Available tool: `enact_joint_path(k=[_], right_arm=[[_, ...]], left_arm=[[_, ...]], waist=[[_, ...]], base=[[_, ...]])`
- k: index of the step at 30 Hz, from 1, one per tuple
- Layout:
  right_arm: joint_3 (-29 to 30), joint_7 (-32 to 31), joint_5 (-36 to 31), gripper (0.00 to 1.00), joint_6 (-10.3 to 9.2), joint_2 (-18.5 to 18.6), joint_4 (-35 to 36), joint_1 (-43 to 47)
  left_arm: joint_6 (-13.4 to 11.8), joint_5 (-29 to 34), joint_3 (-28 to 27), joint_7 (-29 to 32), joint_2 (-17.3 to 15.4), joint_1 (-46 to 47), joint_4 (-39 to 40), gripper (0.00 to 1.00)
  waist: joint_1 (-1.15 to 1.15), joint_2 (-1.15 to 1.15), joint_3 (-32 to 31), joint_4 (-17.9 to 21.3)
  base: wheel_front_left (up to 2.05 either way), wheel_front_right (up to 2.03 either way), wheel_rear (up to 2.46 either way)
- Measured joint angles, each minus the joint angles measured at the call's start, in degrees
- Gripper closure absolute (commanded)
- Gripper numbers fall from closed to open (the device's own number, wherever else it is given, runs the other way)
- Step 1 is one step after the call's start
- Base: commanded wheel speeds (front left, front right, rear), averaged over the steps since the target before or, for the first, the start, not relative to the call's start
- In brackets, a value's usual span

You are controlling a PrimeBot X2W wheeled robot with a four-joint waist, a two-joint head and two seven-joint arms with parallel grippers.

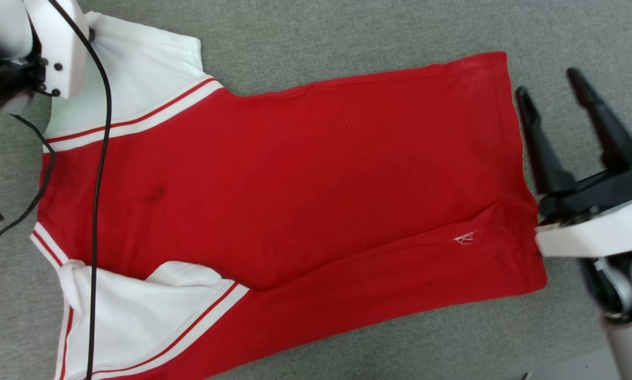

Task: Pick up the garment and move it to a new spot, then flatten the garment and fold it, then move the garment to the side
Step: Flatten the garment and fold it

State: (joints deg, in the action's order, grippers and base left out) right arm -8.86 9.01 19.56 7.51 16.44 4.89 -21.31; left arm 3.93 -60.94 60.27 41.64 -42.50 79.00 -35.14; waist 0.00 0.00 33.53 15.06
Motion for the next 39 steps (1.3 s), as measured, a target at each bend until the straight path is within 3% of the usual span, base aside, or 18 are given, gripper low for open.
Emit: enact_joint_path(k=[5, 8, 15, 21, 27, 39], right_arm=[[2.67, -3.49, -0.29, 0.0, 0.0, 4.02, 1.04, -3.13], [1.94, -8.69, 0.22, 0.0, 0.01, 9.18, 1.7, -5.91], [-3.15, -29.41, 8.48, 0.0, 0.01, 19.54, -0.64, -12.4], [-8.43, -45.04, 15.8, 0.0, 0.01, 24.24, -7.39, -17.47], [-13.08, -51.43, 17.22, 0.0, 0.01, 24.86, -15.05, -22.36], [-18.11, -48.33, 17.25, 0.0, 0.01, 20.13, -29.53, -28.11]], left_arm=[[1.15, 1.33, 0.41, -4.66, 1.33, -0.48, 1.03, 1.0], [1.68, 2.69, 0.87, -7.56, 1.77, -0.91, 2.33, 1.0], [2.48, 4.77, 2.37, -12.1, 1.85, -2.65, 6.95, 1.0], [2.55, 5.82, 3.01, -14.23, 1.99, -3.73, 11.33, 1.0], [2.07, 6.45, 3.16, -15.3, 2.37, -3.73, 14.79, 1.0], [1.6, 7.76, 3.23, -16.58, 3.64, -2.57, 17.45, 1.0]], waist=[[0.0, 0.0, -1.7, -1.29], [0.0, 0.0, -3.01, -2.61], [0.0, 0.0, -5.57, -6.11], [0.0, 0.0, -6.65, -8.55], [0.0, 0.0, -6.17, -10.52], [0.0, 0.0, -2.93, -13.48]], base=[[0.0, 0.0, 0.0], [0.0, 0.0, 0.0], [0.0, 0.0, 0.0], [0.0, 0.0, 0.0], [0.0, 0.0, 0.0], [0.0, 0.0, 0.0]])
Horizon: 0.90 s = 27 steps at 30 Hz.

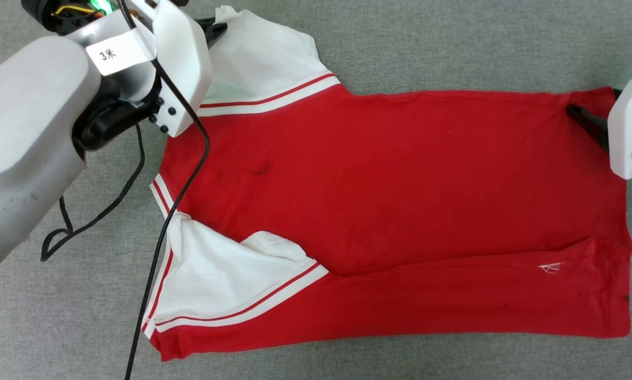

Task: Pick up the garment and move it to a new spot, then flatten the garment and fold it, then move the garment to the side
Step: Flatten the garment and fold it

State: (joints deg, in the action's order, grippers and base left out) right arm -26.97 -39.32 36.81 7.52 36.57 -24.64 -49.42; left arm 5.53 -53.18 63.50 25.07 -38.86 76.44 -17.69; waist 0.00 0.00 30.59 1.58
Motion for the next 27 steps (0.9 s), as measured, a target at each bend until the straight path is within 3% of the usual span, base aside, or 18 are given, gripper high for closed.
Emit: enact_joint_path(k=[6, 7, 8, 17, 27], right_arm=[[-3.74, 1.98, 1.34, 0.0, -0.13, 0.04, -3.57, -0.8], [-4.14, 2.6, 1.97, 0.7, -0.13, 0.14, -3.83, -0.86], [-4.63, 3.77, 2.33, 1.0, -0.13, 0.23, -4.1, -0.87], [-8.01, 15.45, 3.96, 1.0, 0.01, 0.97, -5.22, 0.34], [-7.06, 23.91, 4.59, 1.0, 0.01, 2.44, -1.72, 8.53]], left_arm=[[0.1, -0.02, 0.19, -0.57, 0.08, 0.04, -0.74, 1.0], [0.12, -0.05, 0.23, -0.65, 0.07, 0.03, -0.89, 1.0], [0.29, -0.14, 0.26, -0.91, 0.01, -0.04, -1.09, 1.0], [0.43, -1.55, 0.25, -4.8, -1.12, -4.15, -2.23, 1.0], [-3.67, -2.91, 0.96, -9.49, -4.64, -14.07, 4.25, 1.0]], waist=[[0.01, 0.0, 0.58, -0.61], [0.01, 0.0, 0.47, -0.58], [0.01, 0.0, 0.29, -0.53], [0.0, 0.0, -4.69, 0.17], [0.0, 0.0, -12.02, -0.13]], base=[[0.0, 0.0, 0.0], [0.0, 0.0, 0.0], [0.0, 0.0, 0.0], [0.0, 0.0, 0.0], [0.0, 0.0, 0.0]])
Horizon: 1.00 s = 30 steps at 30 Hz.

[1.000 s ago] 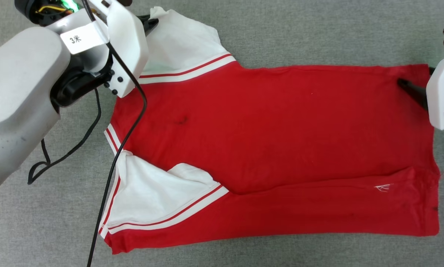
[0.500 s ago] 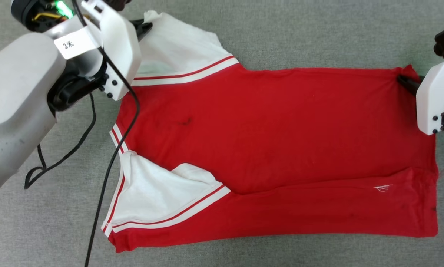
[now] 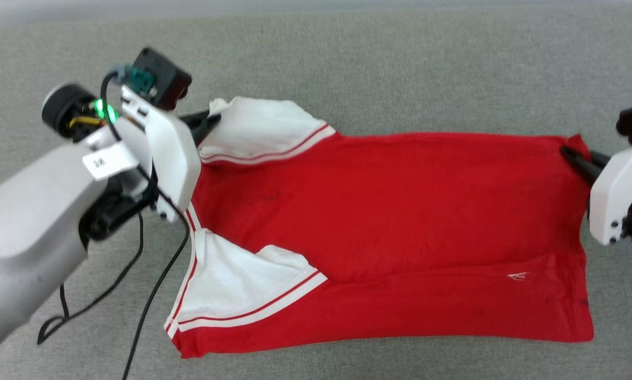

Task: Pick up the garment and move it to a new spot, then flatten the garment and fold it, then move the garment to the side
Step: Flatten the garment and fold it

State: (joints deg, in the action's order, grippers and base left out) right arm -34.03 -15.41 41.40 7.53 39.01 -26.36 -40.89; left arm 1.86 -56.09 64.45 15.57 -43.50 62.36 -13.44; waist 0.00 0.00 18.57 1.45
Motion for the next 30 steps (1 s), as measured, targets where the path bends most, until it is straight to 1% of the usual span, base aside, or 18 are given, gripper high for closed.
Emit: enact_joint_path(k=[9, 16, 19, 24, 30], right_arm=[[2.88, 1.76, 1.01, 1.0, 0.0, 0.68, 4.25, 11.64], [5.99, 1.92, 2.09, 1.0, 0.0, 0.46, 7.58, 21.31], [7.33, 1.88, 2.15, 1.0, 0.0, 0.21, 8.86, 24.44], [8.27, 0.44, 2.19, 1.0, 0.0, -0.89, 9.49, 28.2], [8.31, -0.51, 2.87, 1.0, -0.01, -2.89, 8.11, 30.88]], left_arm=[[-4.65, -2.41, 1.8, -3.45, -4.16, -11.49, 7.61, 1.0], [-8.44, -4.99, 3.25, -6.33, -6.5, -20.42, 11.88, 1.0], [-9.62, -6.14, 3.82, -7.31, -7.25, -23.64, 12.99, 1.0], [-10.51, -7.36, 5.04, -7.97, -6.9, -27.65, 12.37, 1.0], [-10.05, -8.77, 5.68, -8.49, -4.66, -30.09, 8.4, 1.0]], waist=[[0.0, 0.0, -6.18, -0.85], [0.01, 0.0, -10.19, -1.39], [0.01, 0.0, -11.41, -1.45], [0.0, 0.0, -11.81, -1.46], [0.0, 0.0, -10.77, -1.65]], base=[[0.0, 0.0, 0.0], [0.0, 0.0, 0.0], [0.0, 0.0, 0.0], [0.0, 0.0, 0.0], [0.0, 0.0, 0.0]])
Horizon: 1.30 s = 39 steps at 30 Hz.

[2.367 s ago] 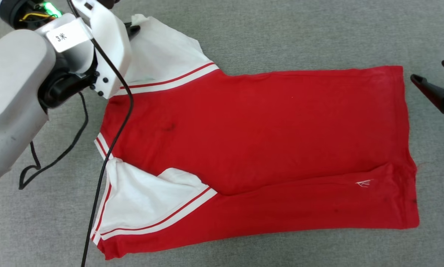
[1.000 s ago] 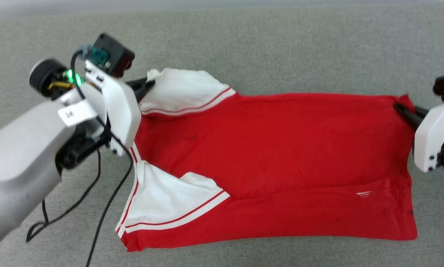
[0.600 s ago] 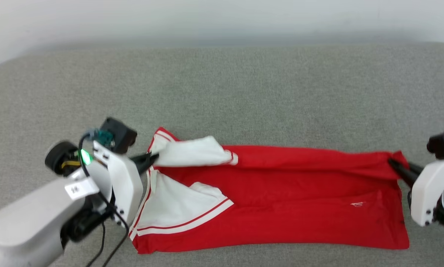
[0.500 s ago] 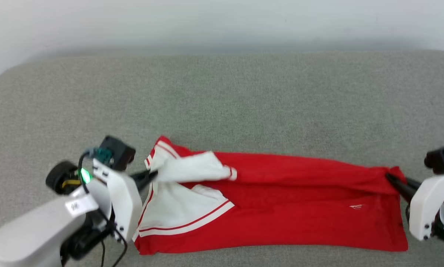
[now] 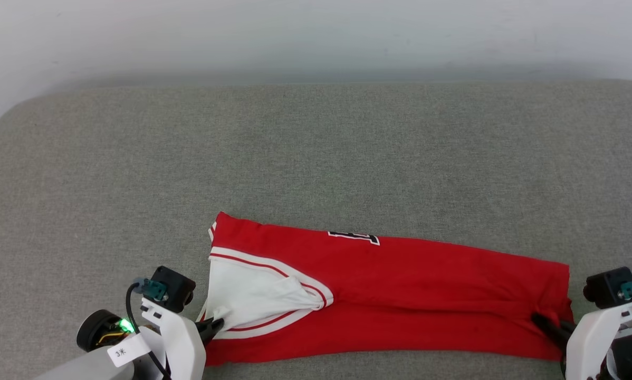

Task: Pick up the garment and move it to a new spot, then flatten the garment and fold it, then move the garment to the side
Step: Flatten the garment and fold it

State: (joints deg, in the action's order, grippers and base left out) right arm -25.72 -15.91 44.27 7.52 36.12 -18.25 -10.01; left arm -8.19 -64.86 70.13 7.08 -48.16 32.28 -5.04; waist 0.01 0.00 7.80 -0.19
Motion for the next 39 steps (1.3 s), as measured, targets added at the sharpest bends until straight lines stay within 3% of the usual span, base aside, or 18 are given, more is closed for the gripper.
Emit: enact_joint_path(k=[5, 6, 7, 8, 12, 16, 21, 25, 32, 39], right_arm=[[-0.53, 1.51, 0.05, 1.0, 0.01, -0.7, -1.32, 0.79], [-0.44, 2.09, 0.08, 0.67, 0.0, -0.93, -1.41, 0.97], [-0.29, 2.68, 0.13, 0.16, 0.0, -1.14, -1.43, 1.12], [-0.02, 3.32, 0.11, 0.0, 0.0, -1.24, -1.36, 1.16], [1.7, 5.28, 0.14, 0.0, 0.0, -0.58, 1.03, 1.18], [4.59, 5.04, 0.97, 0.0, 0.0, 1.43, 4.24, 1.25], [8.36, 2.22, 1.64, 0.0, 0.0, 4.01, 5.91, 1.77], [10.56, -3.21, 5.25, 0.0, -0.01, 4.94, 5.2, 1.81], [11.22, -12.54, 10.36, 0.0, -0.01, 5.04, 0.87, 1.72], [10.0, -13.7, 10.67, 0.0, -0.01, 1.99, -3.34, -0.03]], left_arm=[[0.63, -0.14, 0.05, -1.87, 1.92, -1.05, -3.6, 1.0], [0.59, -0.21, -0.09, -2.74, 2.16, -1.33, -4.05, 0.89], [0.32, 0.01, -0.27, -3.8, 2.29, -1.55, -4.5, 0.53], [-0.03, 0.15, -0.63, -5.11, 2.43, -1.79, -4.78, 0.0], [-3.01, 1.32, -3.21, -12.51, 3.11, -3.08, -4.79, 0.0], [-8.16, 2.82, -5.82, -19.56, 3.36, -5.69, -4.19, 0.0], [-13.8, 7.05, -11.17, -21.93, 4.7, -8.79, -2.32, 0.0], [-16.72, 15.28, -20.04, -21.99, 7.59, -12.32, 0.85, 0.0], [-18.55, 28.65, -33.04, -22.07, 13.26, -20.08, 4.08, 0.0], [-16.88, 38.64, -42.47, -22.13, 19.58, -25.66, 5.84, 0.0]], waist=[[0.0, 0.0, 0.12, -0.1], [0.0, 0.0, -0.05, -0.09], [0.0, 0.0, -0.25, -0.07], [0.0, 0.0, -0.5, -0.03], [0.0, 0.0, -1.65, 0.23], [0.0, 0.0, -2.73, 0.61], [0.0, 0.0, -3.25, 0.45], [-0.01, 0.0, -3.12, -0.27], [-0.01, 0.0, -2.24, -2.11], [-0.01, 0.0, -0.51, -4.31]], base=[[0.0, 0.0, 0.0], [0.0, 0.0, 0.0], [0.0, 0.0, 0.0], [0.0, 0.0, 0.0], [0.0, 0.0, 0.0], [0.0, 0.0, 0.0], [0.0, 0.0, 0.0], [0.0, 0.0, 0.0], [0.0, 0.0, 0.0], [0.0, 0.0, 0.0]])
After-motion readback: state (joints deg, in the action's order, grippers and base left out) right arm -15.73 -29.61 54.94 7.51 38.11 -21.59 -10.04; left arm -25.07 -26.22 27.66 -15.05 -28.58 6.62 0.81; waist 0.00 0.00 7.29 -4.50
